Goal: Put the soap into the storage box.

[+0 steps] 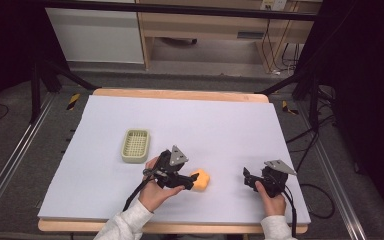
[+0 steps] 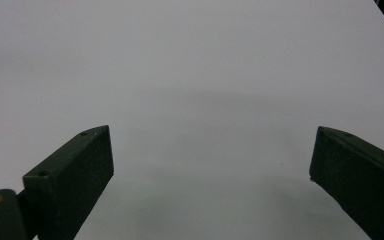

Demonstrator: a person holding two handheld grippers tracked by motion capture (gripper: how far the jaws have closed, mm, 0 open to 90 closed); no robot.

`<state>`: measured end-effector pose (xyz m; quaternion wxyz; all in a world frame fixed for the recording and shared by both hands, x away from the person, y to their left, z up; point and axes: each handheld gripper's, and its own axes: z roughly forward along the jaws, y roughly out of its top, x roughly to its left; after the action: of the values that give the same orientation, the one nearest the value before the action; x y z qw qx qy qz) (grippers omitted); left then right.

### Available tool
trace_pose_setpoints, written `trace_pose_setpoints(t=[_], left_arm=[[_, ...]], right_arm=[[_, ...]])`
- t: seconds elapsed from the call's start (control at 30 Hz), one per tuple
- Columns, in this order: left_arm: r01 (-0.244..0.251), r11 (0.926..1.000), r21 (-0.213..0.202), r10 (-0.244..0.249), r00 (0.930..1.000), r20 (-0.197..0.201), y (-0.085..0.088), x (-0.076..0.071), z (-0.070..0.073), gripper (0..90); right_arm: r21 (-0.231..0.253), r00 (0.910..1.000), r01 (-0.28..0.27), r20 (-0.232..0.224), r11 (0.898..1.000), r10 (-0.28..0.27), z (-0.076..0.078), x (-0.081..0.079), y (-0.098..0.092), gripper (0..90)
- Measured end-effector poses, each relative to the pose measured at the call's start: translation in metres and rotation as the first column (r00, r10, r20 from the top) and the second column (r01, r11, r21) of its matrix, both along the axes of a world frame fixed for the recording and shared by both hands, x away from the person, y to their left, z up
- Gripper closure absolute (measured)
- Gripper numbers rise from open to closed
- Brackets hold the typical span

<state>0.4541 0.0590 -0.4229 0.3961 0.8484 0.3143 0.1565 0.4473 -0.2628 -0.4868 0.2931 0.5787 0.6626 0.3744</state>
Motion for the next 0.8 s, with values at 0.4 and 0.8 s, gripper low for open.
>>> trace_pose_setpoints(t=[0.4,0.8], left_arm=[[0.023,0.9992,0.032,-0.022,0.9994,-0.026,-0.014,0.002,-0.008,19.8],[0.036,0.9968,0.071,-0.032,0.9978,-0.059,-0.027,0.002,-0.017,18.7]], right_arm=[[-0.001,1.0,-0.003,-0.002,1.0,0.003,0.0,0.0,0.0,4.4],[0.001,1.0,-0.004,-0.001,1.0,0.004,0.0,0.0,0.0,4.4]])
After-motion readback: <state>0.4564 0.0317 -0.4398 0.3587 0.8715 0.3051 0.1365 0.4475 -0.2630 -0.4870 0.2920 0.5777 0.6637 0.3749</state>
